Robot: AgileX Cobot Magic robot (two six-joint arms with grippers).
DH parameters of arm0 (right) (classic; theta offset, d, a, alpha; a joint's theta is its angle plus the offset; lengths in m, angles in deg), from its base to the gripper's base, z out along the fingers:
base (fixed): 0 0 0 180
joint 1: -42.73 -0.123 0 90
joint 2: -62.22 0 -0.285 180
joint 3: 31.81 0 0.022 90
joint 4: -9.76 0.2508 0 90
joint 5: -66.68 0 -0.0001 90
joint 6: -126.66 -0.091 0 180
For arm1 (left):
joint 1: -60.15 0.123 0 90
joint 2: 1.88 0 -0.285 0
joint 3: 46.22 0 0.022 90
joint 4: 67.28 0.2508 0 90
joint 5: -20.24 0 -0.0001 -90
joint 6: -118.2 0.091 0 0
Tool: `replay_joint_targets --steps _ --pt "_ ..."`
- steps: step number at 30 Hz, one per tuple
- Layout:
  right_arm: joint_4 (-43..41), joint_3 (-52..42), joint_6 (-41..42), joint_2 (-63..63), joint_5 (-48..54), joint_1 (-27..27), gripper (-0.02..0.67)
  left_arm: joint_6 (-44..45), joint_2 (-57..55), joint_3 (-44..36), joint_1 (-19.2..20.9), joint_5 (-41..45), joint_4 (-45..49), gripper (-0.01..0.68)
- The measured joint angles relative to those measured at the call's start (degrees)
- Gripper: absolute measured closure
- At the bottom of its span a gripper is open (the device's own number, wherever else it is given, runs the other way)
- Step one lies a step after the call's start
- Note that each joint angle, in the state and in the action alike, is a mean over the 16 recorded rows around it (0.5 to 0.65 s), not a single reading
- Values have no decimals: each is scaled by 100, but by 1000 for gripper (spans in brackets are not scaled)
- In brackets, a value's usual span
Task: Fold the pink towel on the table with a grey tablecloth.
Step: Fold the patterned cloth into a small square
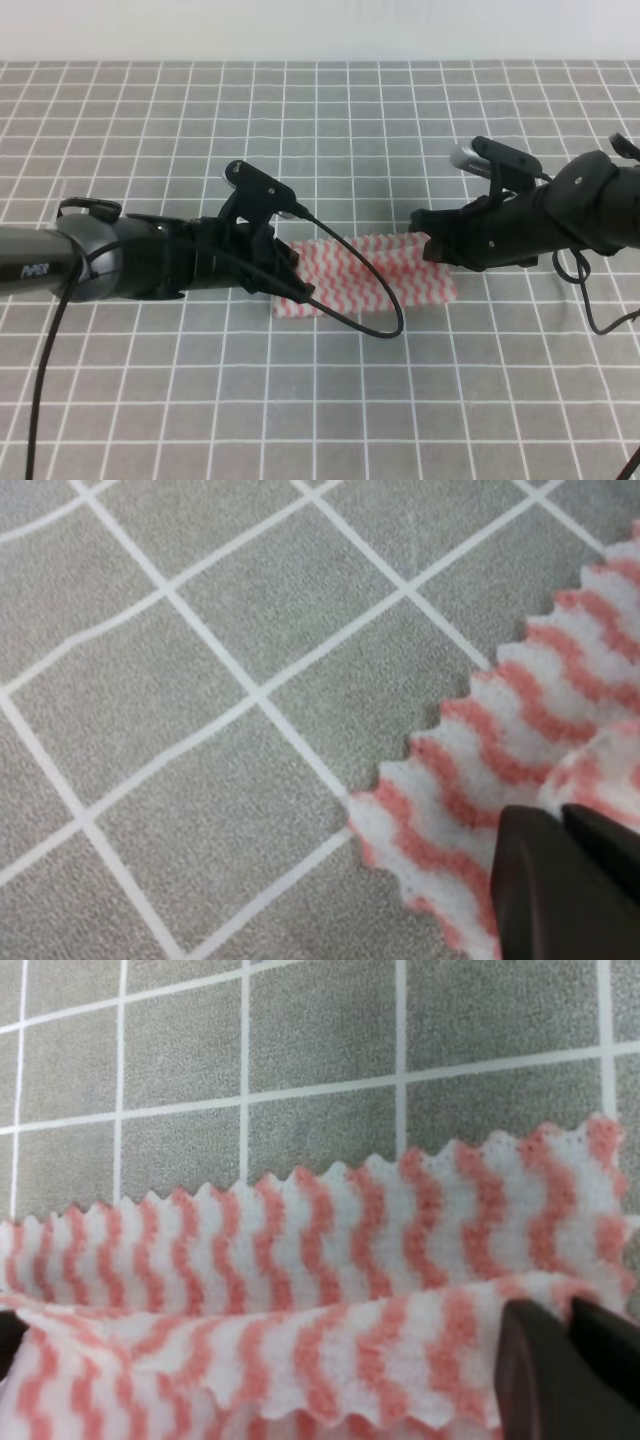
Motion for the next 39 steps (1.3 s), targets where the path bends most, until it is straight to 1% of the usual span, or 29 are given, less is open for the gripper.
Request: replay_joint_targets --steps 21,39 --pt "2 -2 -1 -18 4 2 663 21 20 -1 1 -28 -22 676" --pt "2 -1 0 -6 4 1 663 615 43 83 2 -272 -22 677"
